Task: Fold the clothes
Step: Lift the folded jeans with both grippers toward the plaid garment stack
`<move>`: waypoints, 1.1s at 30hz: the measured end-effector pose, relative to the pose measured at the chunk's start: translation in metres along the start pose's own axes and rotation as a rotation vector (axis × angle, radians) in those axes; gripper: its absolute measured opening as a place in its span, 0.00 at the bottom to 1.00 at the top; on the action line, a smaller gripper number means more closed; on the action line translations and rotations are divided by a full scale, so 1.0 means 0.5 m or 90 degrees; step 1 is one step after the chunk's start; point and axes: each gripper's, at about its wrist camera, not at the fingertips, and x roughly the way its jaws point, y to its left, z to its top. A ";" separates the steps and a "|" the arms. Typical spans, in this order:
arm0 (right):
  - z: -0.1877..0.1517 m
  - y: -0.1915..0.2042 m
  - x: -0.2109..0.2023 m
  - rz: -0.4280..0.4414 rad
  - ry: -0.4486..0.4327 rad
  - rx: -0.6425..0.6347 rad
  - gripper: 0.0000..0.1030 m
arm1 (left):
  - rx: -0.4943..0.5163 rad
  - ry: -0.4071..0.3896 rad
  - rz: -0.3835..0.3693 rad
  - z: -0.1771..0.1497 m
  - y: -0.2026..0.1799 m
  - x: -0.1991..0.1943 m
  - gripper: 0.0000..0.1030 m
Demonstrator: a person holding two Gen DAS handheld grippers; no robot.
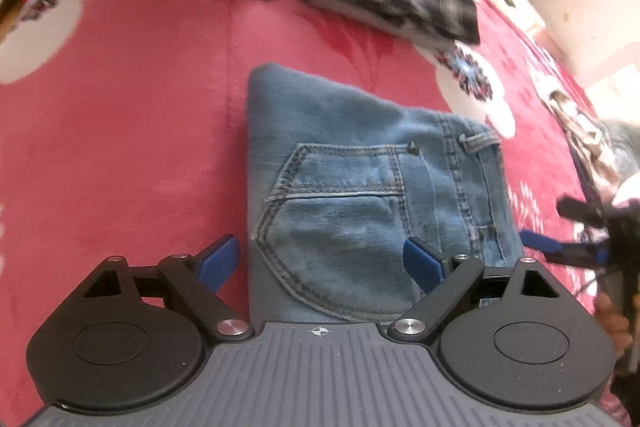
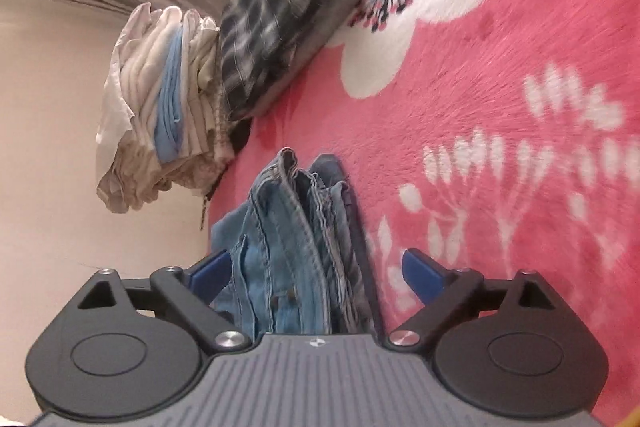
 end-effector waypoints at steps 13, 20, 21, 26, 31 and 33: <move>0.039 0.027 0.132 0.063 0.077 -0.095 1.00 | -0.004 0.050 -0.061 0.036 0.023 0.060 0.91; -0.003 0.013 0.112 0.103 0.152 -0.113 1.00 | 0.015 0.099 -0.080 0.002 0.022 0.051 0.90; 0.005 0.010 0.119 0.113 0.151 -0.101 1.00 | 0.016 0.098 -0.081 -0.001 0.023 0.053 0.90; 0.032 0.017 0.153 0.144 0.125 -0.084 1.00 | 0.022 0.096 -0.080 0.009 0.012 0.072 0.94; 0.011 0.012 0.130 0.160 0.170 -0.109 0.94 | 0.031 0.093 -0.081 0.005 0.011 0.069 0.93; 0.011 0.006 0.123 0.163 0.191 -0.112 0.91 | 0.031 0.092 -0.083 0.004 0.012 0.067 0.92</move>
